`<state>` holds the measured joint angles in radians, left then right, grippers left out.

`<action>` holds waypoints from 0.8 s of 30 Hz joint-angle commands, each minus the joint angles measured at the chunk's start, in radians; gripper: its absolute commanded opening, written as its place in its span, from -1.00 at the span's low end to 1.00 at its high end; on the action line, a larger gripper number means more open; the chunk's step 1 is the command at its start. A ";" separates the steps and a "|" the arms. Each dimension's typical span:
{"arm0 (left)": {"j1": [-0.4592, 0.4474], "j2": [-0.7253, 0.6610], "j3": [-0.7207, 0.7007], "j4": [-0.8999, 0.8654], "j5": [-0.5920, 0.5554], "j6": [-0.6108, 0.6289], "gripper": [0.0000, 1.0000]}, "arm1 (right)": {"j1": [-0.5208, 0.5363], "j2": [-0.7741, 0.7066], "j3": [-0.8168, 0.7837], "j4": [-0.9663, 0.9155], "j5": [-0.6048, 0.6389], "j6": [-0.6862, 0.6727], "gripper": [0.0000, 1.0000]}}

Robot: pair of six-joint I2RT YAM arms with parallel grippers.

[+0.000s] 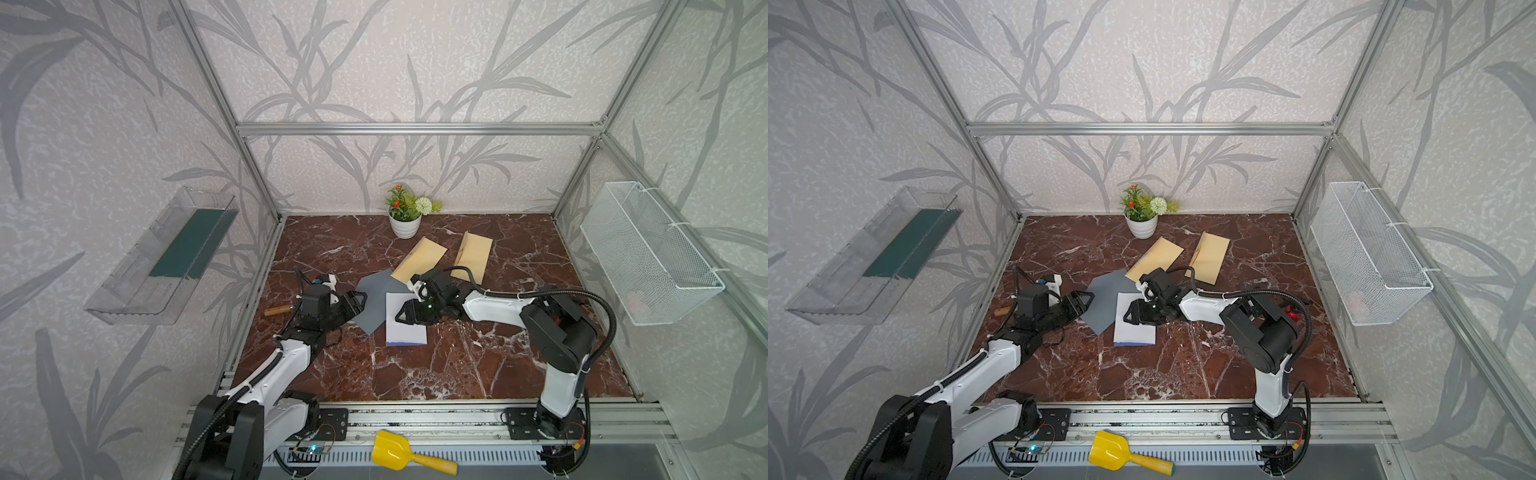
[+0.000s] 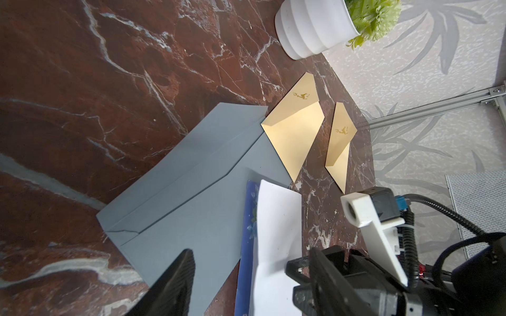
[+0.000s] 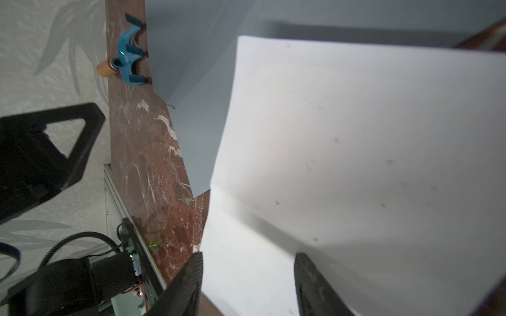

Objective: Fold the letter paper in half and place it into the envelope
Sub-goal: Fold the letter paper at the center of the board.

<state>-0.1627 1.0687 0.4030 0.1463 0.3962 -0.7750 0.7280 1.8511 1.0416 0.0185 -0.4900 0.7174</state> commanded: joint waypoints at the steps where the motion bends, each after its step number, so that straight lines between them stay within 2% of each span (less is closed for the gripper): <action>1: -0.003 -0.007 0.025 -0.009 0.037 0.024 0.31 | -0.053 -0.074 -0.023 0.012 0.021 0.002 -0.07; 6: -0.064 0.009 0.064 -0.012 0.041 0.034 0.31 | -0.084 -0.069 -0.045 -0.016 0.017 -0.009 -0.30; 11: -0.127 0.022 0.097 0.004 0.022 0.026 0.31 | -0.079 -0.001 -0.058 0.007 0.011 0.007 -0.42; 18: -0.206 0.084 0.126 0.052 0.005 0.001 0.31 | -0.068 0.047 -0.062 -0.020 0.049 0.007 -0.44; 24: -0.272 0.231 0.163 0.127 0.009 -0.012 0.31 | -0.067 0.023 -0.091 -0.002 0.070 0.021 -0.43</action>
<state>-0.4099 1.2530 0.5251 0.2153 0.4126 -0.7784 0.6556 1.8820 0.9813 0.0345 -0.4606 0.7322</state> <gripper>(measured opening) 0.655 0.282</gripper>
